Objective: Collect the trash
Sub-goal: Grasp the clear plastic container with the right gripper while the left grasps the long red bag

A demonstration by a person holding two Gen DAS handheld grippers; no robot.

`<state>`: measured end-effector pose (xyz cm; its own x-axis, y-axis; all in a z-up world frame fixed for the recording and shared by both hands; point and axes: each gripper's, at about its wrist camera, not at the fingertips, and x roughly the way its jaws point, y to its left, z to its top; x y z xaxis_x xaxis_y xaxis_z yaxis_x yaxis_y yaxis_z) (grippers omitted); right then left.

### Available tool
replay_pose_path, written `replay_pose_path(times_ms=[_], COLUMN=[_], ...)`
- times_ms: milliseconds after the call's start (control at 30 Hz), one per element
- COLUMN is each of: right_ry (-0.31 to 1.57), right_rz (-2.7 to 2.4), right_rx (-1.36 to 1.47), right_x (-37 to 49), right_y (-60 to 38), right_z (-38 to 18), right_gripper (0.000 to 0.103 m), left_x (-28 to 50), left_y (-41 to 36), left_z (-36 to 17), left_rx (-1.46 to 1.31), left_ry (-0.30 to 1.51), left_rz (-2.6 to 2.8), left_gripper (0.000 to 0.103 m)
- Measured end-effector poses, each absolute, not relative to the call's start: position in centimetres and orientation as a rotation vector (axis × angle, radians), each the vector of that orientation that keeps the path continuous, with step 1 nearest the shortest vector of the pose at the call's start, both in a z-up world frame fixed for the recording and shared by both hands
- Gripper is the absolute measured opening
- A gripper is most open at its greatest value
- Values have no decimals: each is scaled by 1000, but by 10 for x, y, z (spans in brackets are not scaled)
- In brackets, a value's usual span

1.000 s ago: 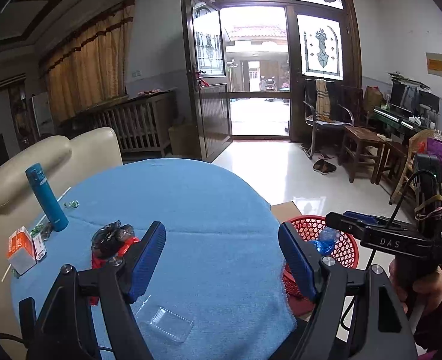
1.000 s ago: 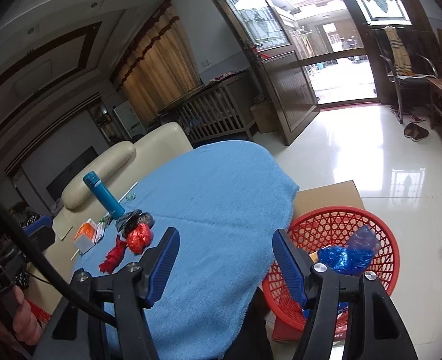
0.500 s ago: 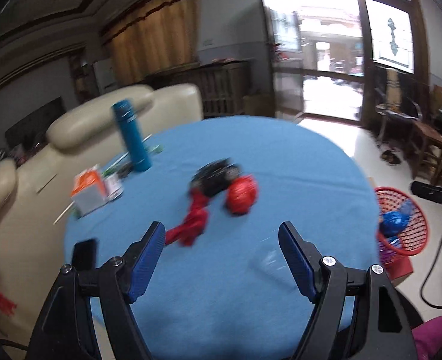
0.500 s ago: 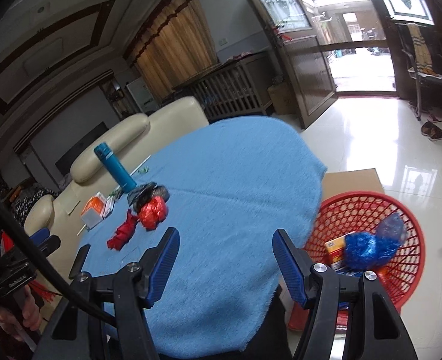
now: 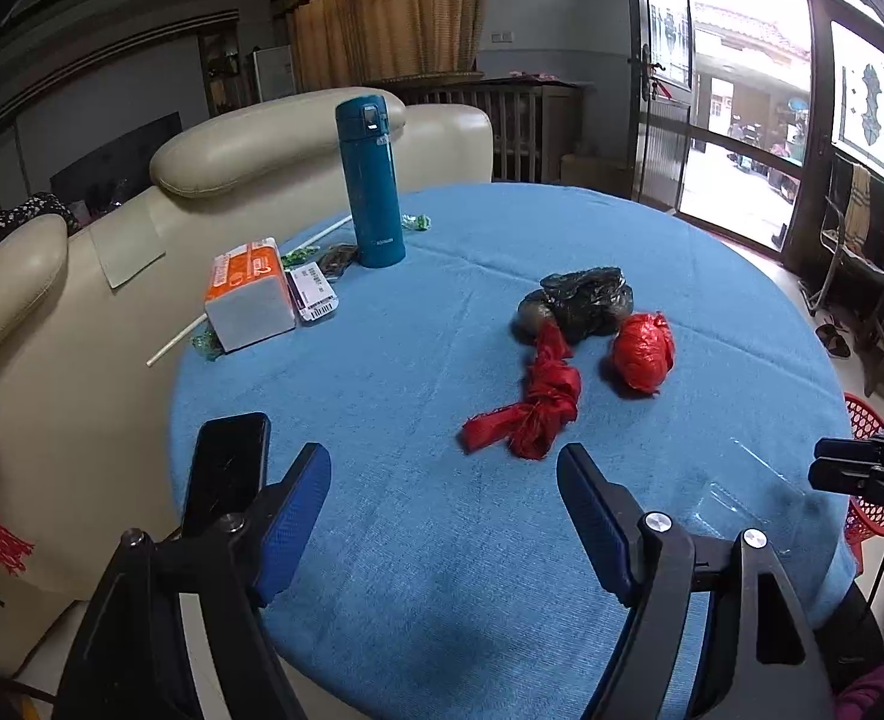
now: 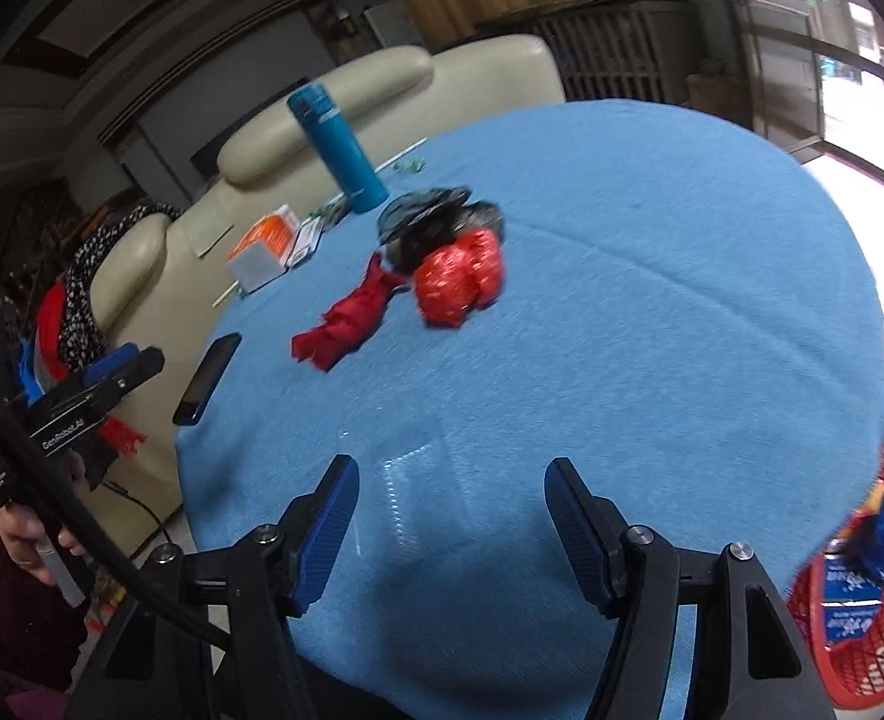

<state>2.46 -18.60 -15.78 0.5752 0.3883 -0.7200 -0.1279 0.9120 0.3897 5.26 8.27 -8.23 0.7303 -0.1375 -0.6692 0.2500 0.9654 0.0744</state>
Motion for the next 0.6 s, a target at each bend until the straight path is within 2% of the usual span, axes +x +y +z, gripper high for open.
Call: replay_pose_path(times_ms=[200, 233, 467, 500, 533, 600], right_ry=[982, 998, 1035, 1025, 1019, 1009], right_rz=[355, 364, 346, 341, 333, 336], right_rx=[298, 285, 145, 123, 101, 95], right_x=[45, 48, 50, 49, 48, 47], right_y=[-164, -159, -132, -129, -127, -127], right_z=[-172, -175, -192, -192, -192, -192], right_gripper=[70, 73, 73, 71, 58, 55], left_x=[97, 107, 160, 166, 174, 185], left_y=[68, 64, 15, 9, 1, -8], left_z=[-96, -98, -121, -127, -134, -145], left_rx=[169, 168, 187, 192, 201, 206], left_ry=[796, 809, 945, 965, 989, 1018], left_rz=[-262, -264, -412, -414, -415, -419], left_gripper=[78, 78, 78, 78, 78, 78])
